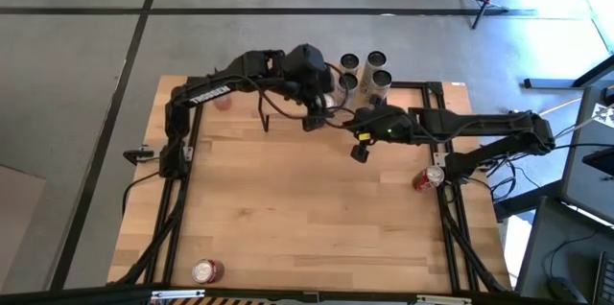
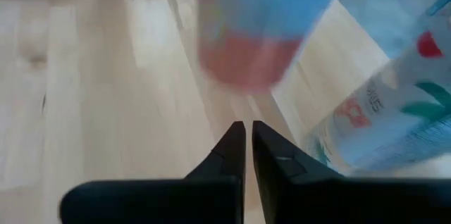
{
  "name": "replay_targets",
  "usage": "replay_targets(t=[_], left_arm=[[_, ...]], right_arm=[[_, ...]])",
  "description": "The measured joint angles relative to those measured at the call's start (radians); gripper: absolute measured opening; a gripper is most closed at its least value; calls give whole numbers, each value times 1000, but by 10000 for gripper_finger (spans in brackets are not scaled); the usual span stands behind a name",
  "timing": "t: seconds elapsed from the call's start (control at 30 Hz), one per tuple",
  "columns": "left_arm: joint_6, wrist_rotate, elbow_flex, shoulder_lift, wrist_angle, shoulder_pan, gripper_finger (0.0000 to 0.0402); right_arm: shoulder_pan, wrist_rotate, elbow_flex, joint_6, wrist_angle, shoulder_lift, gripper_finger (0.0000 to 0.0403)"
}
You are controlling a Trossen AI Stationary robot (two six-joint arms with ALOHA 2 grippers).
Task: Place canned beverage on shelf
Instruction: Put the bottom orange and white soda can on the shelf
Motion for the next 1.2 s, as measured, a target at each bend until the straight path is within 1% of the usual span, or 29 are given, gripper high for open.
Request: replay_targets(t=[0.17,0.23,0.3,0.43,0.53,0.6,0.73,0.93,1.1,1.2], left_arm=[[55,-7,1,-5,-70,66,266],[86,11,-2,-4,-71,102,266],[119,49,-17,-4,-18,140,266],[140,116,-58,-2,57,215,266],[153,174,-113,-2,159,258,266],[158,201,-155,-2,195,279,266],[157,225,-240,0,288,303,266],[156,261,-330,0,354,317,266],[164,226,-344,0,360,316,266],[175,221,-344,0,359,317,267]], right_arm=[[1,0,0,49,-44,-33,17],[1,0,0,73,-57,-46,17],[2,-3,0,98,-59,-54,17],[2,-54,0,135,-58,-63,17],[2,-81,0,170,-59,-63,17],[2,-95,0,185,-60,-63,17],[2,-104,0,213,-73,-63,17],[2,-105,0,234,-81,-63,17],[2,-105,0,234,-81,-63,17],[2,-105,0,234,-81,-63,17]])
